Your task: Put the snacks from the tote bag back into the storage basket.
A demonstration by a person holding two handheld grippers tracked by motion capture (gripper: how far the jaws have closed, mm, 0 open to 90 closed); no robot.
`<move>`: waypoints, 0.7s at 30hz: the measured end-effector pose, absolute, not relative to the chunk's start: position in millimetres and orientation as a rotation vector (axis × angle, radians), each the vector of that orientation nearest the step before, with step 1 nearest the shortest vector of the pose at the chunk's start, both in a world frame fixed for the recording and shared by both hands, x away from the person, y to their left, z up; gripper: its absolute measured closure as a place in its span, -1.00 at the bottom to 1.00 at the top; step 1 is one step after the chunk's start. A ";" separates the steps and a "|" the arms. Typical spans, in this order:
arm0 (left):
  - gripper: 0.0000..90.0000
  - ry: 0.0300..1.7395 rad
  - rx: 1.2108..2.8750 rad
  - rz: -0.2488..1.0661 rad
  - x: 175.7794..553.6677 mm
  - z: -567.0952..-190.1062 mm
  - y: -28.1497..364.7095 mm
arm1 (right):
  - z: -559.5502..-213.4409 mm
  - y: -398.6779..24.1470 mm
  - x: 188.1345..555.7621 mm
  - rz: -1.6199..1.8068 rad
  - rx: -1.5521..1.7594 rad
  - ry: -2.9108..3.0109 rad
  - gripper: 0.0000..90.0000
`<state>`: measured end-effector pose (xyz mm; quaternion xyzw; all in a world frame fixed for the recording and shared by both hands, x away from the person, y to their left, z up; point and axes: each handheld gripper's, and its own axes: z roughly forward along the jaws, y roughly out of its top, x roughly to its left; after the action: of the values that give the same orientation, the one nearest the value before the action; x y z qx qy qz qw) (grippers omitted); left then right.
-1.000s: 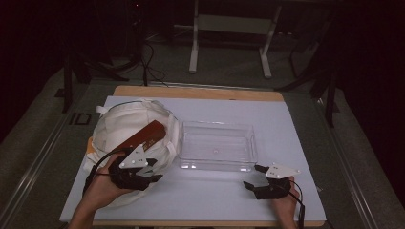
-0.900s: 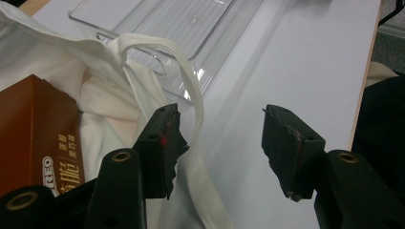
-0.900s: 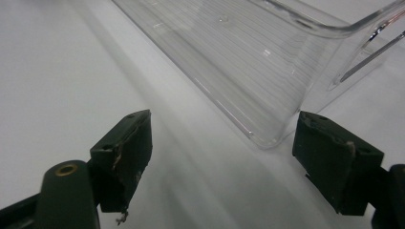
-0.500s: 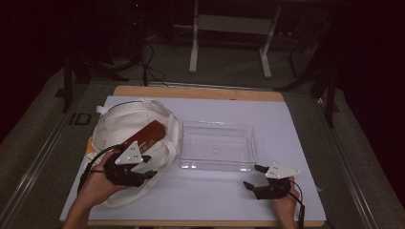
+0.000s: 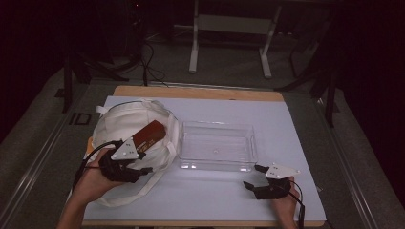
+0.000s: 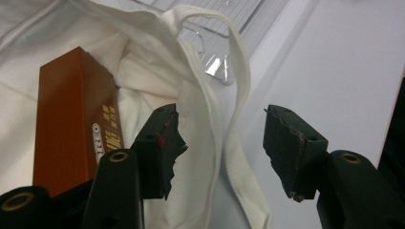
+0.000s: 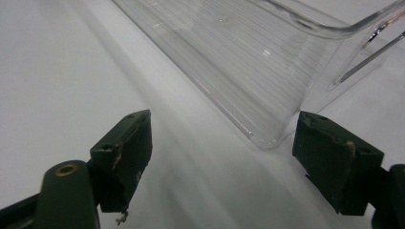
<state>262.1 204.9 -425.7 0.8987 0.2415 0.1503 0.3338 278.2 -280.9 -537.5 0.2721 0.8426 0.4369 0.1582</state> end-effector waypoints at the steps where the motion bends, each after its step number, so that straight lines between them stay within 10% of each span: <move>1: 0.03 0.631 2.350 0.392 262.8 -425.3 205.5 | -537.4 -280.9 278.2 1.250 0.778 2.410 -0.53; 21: 0.02 0.678 2.380 0.414 276.6 -421.3 215.4 | -537.3 -281.5 277.9 1.255 0.772 2.406 -0.53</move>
<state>276.6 215.4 -421.3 0.9015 0.2567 0.1568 0.3110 277.9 -281.5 -537.3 0.2700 0.8419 0.4391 0.1593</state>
